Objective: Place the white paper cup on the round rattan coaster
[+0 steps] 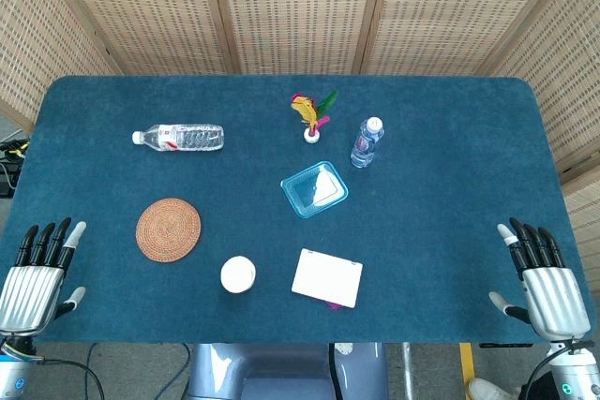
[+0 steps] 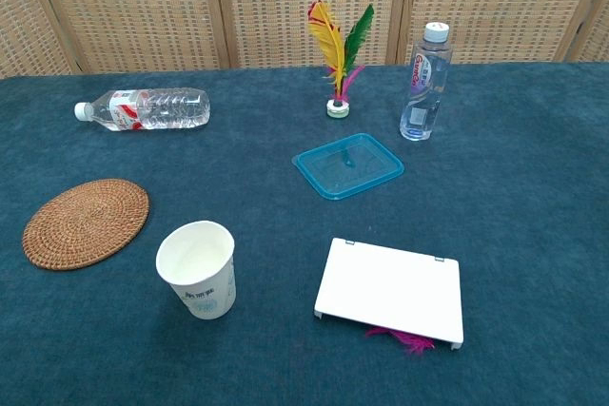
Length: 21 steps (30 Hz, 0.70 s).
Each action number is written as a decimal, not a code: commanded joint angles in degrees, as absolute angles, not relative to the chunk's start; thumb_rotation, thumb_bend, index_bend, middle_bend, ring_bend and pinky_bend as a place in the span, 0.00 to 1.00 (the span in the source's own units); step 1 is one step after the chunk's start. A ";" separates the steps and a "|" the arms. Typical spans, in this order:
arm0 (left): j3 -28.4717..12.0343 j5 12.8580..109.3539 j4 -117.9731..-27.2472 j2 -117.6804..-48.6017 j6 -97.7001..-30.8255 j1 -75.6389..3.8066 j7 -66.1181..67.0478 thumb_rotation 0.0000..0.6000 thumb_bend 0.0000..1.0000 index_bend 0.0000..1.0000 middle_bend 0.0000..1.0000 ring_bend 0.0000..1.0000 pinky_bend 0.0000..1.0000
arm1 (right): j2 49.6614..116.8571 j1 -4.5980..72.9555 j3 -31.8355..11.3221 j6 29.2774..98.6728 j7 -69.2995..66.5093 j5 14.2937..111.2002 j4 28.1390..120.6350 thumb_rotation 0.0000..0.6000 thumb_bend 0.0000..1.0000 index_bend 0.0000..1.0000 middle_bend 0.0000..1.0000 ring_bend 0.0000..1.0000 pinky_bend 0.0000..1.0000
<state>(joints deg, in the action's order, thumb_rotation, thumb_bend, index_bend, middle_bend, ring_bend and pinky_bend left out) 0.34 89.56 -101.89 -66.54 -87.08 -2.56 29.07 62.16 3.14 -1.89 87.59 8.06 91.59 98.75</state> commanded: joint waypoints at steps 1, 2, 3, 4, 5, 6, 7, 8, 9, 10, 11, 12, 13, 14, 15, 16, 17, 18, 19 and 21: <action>0.38 89.60 -101.93 -66.50 -87.08 -2.54 29.07 1.00 0.21 0.00 0.00 0.00 0.00 | 62.11 3.11 -1.82 87.66 7.91 91.77 98.81 1.00 0.12 0.04 0.00 0.00 0.00; 0.41 89.65 -101.96 -66.49 -87.13 -2.51 29.05 1.00 0.21 0.00 0.00 0.00 0.00 | 62.05 3.08 -1.80 87.72 7.78 91.83 98.86 1.00 0.12 0.04 0.00 0.00 0.00; 0.41 89.67 -101.98 -66.48 -87.14 -2.51 29.04 1.00 0.21 0.00 0.00 0.00 0.00 | 62.02 3.07 -1.77 87.73 7.71 91.86 98.89 1.00 0.12 0.04 0.00 0.00 0.00; 0.44 89.69 -102.02 -66.46 -87.13 -2.50 29.05 1.00 0.21 0.00 0.00 0.00 0.00 | 62.00 3.05 -1.74 87.76 7.68 91.92 98.89 1.00 0.12 0.04 0.00 0.00 0.00; 0.48 89.72 -102.05 -66.43 -87.12 -2.48 29.04 1.00 0.21 0.00 0.00 0.00 0.00 | 61.98 3.03 -1.72 87.80 7.66 91.97 98.89 1.00 0.12 0.04 0.00 0.00 0.00; 0.51 89.75 -102.06 -66.41 -87.12 -2.48 29.02 1.00 0.21 0.00 0.00 0.00 0.00 | 61.96 3.02 -1.73 87.84 7.63 92.00 98.88 1.00 0.12 0.04 0.00 0.00 0.00; 0.54 89.77 -102.08 -66.38 -87.12 -2.46 28.98 1.00 0.21 0.00 0.00 0.00 0.00 | 61.95 3.00 -1.71 87.88 7.58 92.04 98.87 1.00 0.12 0.04 0.00 0.00 0.00; 0.53 89.73 -102.09 -66.35 -87.13 -2.44 28.88 1.00 0.21 0.00 0.00 0.00 0.00 | 61.94 2.97 -1.72 87.98 7.53 92.12 98.90 1.00 0.12 0.04 0.00 0.00 0.00; 0.52 89.73 -102.09 -66.33 -87.11 -2.45 28.83 1.00 0.21 0.00 0.00 0.00 0.00 | 61.93 2.97 -1.74 88.02 7.47 92.13 98.91 1.00 0.12 0.04 0.00 0.00 0.00; 0.49 89.72 -102.08 -66.32 -87.08 -2.49 28.80 1.00 0.21 0.00 0.00 0.00 0.00 | 61.93 2.98 -1.77 88.03 7.38 92.13 98.93 1.00 0.12 0.04 0.00 0.00 0.00; 0.47 89.70 -102.10 -66.31 -87.05 -2.51 28.75 1.00 0.21 0.00 0.00 0.00 0.00 | 61.93 3.02 -1.78 87.97 7.33 92.12 98.91 1.00 0.12 0.04 0.00 0.00 0.00; 0.44 89.70 -102.12 -66.31 -87.04 -2.53 28.70 1.00 0.21 0.00 0.00 0.00 0.00 | 61.93 3.05 -1.78 87.87 7.34 92.06 98.87 1.00 0.12 0.04 0.00 0.00 0.00; 0.41 89.74 -102.11 -66.31 -87.02 -2.58 28.63 1.00 0.21 0.00 0.00 0.00 0.00 | 61.96 3.11 -1.78 87.69 7.40 91.96 98.84 1.00 0.12 0.04 0.00 0.00 0.00; 0.41 89.76 -102.08 -66.31 -86.97 -2.62 28.61 1.00 0.21 0.00 0.00 0.00 0.00 | 61.97 3.14 -1.77 87.59 7.44 91.91 98.87 1.00 0.12 0.04 0.00 0.00 0.00; 0.41 89.75 -102.05 -66.32 -86.89 -2.66 28.61 1.00 0.21 0.00 0.00 0.00 0.00 | 62.02 3.18 -1.76 87.49 7.53 91.88 98.85 1.00 0.12 0.04 0.00 0.00 0.00; 0.43 89.69 -102.03 -66.35 -86.79 -2.68 28.64 1.00 0.21 0.00 0.00 0.00 0.00 | 62.07 3.19 -1.76 87.48 7.64 91.89 98.82 1.00 0.12 0.04 0.00 0.00 0.00; 0.43 89.65 -102.02 -66.38 -86.70 -2.71 28.69 1.00 0.21 0.00 0.00 0.00 0.00 | 62.12 3.19 -1.74 87.47 7.76 91.94 98.80 1.00 0.12 0.04 0.00 0.00 0.00; 0.43 89.68 -102.03 -66.42 -86.61 -2.78 28.77 1.00 0.21 0.00 0.00 0.00 0.00 | 62.19 3.21 -1.72 87.45 7.90 91.99 98.77 1.00 0.12 0.04 0.00 0.00 0.00; 0.43 89.74 -102.05 -66.44 -86.59 -2.81 28.79 1.00 0.21 0.00 0.00 0.00 0.00 | 62.23 3.21 -1.70 87.42 7.97 91.99 98.75 1.00 0.12 0.04 0.00 0.00 0.00; 0.47 89.90 -102.10 -66.46 -86.64 -2.81 28.86 1.00 0.21 0.00 0.00 0.00 0.00 | 62.25 3.20 -1.61 87.31 8.04 91.99 98.72 1.00 0.12 0.04 0.00 0.00 0.00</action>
<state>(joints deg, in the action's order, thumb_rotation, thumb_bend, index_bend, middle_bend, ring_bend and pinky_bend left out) 0.46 89.87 -102.08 -66.46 -86.62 -2.81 28.84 62.25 3.20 -1.62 87.32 8.03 91.99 98.73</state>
